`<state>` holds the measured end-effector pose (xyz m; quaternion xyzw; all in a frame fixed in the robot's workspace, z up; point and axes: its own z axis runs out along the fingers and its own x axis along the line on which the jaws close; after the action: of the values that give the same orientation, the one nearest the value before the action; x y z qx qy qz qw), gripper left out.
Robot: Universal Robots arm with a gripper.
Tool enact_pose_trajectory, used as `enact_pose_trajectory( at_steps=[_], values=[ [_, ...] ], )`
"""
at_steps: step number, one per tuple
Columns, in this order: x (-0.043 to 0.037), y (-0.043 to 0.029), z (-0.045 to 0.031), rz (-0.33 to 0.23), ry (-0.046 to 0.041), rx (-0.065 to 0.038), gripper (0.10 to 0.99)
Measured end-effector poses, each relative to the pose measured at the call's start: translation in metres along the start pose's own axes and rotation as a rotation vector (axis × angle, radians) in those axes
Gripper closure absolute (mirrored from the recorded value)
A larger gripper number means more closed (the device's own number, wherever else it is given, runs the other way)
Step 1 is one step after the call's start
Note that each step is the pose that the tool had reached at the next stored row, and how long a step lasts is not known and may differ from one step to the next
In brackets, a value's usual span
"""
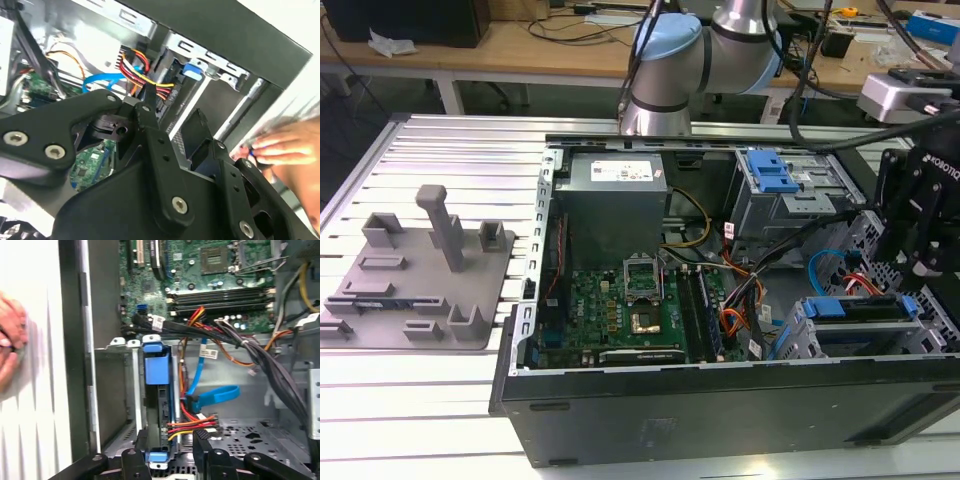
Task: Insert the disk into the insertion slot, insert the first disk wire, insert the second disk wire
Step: 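Insert the second disk wire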
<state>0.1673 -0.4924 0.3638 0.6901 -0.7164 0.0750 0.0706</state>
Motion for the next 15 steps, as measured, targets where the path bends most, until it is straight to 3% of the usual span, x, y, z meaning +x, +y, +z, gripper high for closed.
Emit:
enact_pose_trajectory(
  at_steps=[1,2,4,7,8,9,11,12,14,15],
  values=[
    [-0.0023,0.0004,-0.0004,0.000,0.0189,0.001,0.604],
    [-0.0117,0.0008,-0.0024,-0.001,0.0459,0.002,0.604],
    [-0.0259,0.0014,-0.0054,-0.001,0.0530,0.002,0.604],
    [-0.0390,0.0019,-0.0082,-0.001,0.0652,0.003,0.604],
    [-0.0441,0.0030,-0.0091,-0.001,0.0995,0.004,0.604],
    [-0.0442,0.0041,-0.0092,-0.002,0.1257,0.005,0.604],
    [-0.0442,0.0070,-0.0092,-0.004,0.1702,0.007,0.604],
    [-0.0467,0.0153,-0.0078,-0.004,0.1866,0.010,0.604],
    [-0.0473,0.0196,-0.0065,-0.005,0.1865,0.013,0.604],
    [-0.0475,0.0199,-0.0056,-0.014,0.1871,0.021,0.604]
  ],
)
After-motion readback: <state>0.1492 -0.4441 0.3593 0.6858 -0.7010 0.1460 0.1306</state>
